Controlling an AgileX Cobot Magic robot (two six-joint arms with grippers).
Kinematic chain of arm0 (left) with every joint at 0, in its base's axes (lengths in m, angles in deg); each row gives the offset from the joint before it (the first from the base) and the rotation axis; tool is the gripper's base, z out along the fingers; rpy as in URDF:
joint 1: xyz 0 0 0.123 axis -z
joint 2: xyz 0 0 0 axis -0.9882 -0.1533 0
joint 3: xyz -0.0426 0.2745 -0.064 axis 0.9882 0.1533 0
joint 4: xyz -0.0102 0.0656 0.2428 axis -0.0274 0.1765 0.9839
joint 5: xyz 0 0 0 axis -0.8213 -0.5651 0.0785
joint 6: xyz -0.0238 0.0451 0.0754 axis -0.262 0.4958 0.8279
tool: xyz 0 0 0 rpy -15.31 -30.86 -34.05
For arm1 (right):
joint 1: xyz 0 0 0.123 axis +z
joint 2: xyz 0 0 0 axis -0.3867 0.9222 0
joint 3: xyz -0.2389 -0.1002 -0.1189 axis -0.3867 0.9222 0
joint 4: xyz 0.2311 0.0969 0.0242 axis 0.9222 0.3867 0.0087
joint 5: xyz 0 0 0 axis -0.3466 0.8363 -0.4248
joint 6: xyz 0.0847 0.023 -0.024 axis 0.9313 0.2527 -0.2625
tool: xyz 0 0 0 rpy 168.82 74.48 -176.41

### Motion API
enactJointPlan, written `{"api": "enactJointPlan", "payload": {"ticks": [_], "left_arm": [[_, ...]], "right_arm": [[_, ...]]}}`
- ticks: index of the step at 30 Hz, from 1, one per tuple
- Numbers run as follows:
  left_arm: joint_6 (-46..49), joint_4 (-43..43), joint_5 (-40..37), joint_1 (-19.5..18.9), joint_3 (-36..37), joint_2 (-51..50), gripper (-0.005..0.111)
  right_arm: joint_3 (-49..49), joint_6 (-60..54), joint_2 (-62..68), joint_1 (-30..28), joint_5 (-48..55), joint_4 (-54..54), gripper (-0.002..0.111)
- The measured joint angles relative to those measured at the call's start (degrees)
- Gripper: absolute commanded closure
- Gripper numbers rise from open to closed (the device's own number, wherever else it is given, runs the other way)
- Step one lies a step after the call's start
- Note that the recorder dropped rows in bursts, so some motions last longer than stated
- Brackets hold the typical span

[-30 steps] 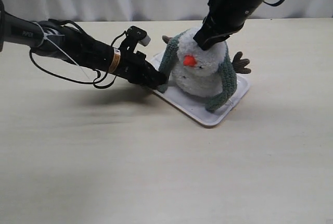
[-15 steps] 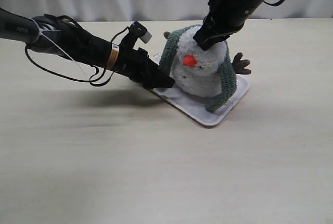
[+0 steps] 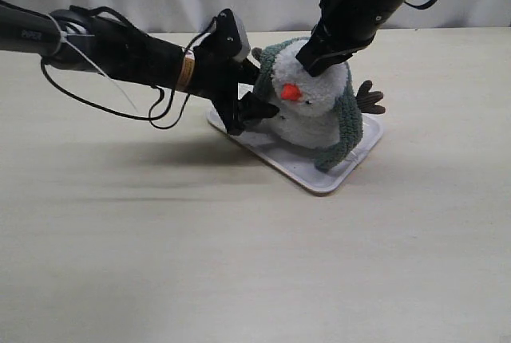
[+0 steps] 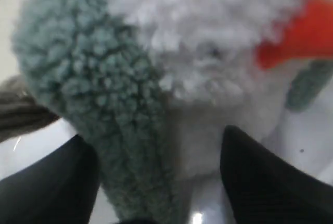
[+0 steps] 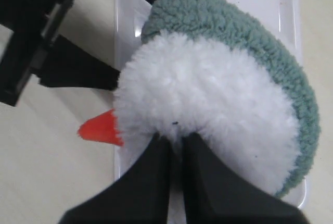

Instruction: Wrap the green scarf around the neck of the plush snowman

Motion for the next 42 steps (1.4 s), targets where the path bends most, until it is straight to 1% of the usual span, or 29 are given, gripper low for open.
{"api": "enactJointPlan", "payload": {"ticks": [1,2,5,7,10,14,17,18,21,27,33,35,39,42], "left_arm": [[0.41,0.0,-2.55,0.7,0.0,-0.57,0.064],[0.54,0.0,-3.6,1.11,0.02,-0.67,0.074],[0.64,0.12,-2.87,1.13,0.02,-0.67,0.094],[0.07,1.69,-2.28,1.13,0.02,-0.67,0.106],[-1.32,3.94,-0.18,1.13,0.02,-0.41,0.107],[-2.25,4.69,7.55,1.13,0.02,0.57,0.107],[-2.07,4.69,11.33,1.13,0.02,1.06,0.107],[-2.07,4.69,11.34,1.13,0.02,1.11,0.107],[-2.51,4.97,9.23,1.13,0.02,0.97,0.107],[-3.26,5.07,1.69,1.13,0.02,-2.24,0.107],[-5.47,5.18,-8.06,1.13,0.02,-3.4,0.107],[-6.13,5.18,-8.85,1.13,0.02,-3.4,0.107],[-6.6,5.18,-7.02,1.13,0.02,-3.4,0.106],[-6.6,5.18,-4.75,1.13,0.02,-3.4,0.097]], "right_arm": [[0.0,0.0,0.0,0.0,0.0,0.0,0.104],[0.0,0.0,0.0,0.0,0.0,0.0,0.104],[0.0,0.0,0.0,0.0,0.0,0.0,0.104],[0.0,0.0,0.0,0.0,0.0,0.0,0.104],[0.0,0.0,0.0,0.0,0.0,0.0,0.104],[0.0,0.0,0.0,0.0,0.0,0.0,0.104],[0.0,0.0,0.0,0.0,0.0,0.0,0.104],[0.0,0.0,0.0,0.0,0.0,0.0,0.104],[0.0,0.0,0.0,0.0,0.0,0.0,0.104],[0.0,0.0,0.0,0.0,0.0,0.0,0.104],[0.0,0.0,0.0,0.0,0.0,0.0,0.104],[0.0,0.0,0.0,0.0,0.0,0.0,0.104],[0.0,0.0,0.0,0.0,0.0,0.0,0.104],[0.0,0.0,0.0,0.0,0.0,0.0,0.104]]}}
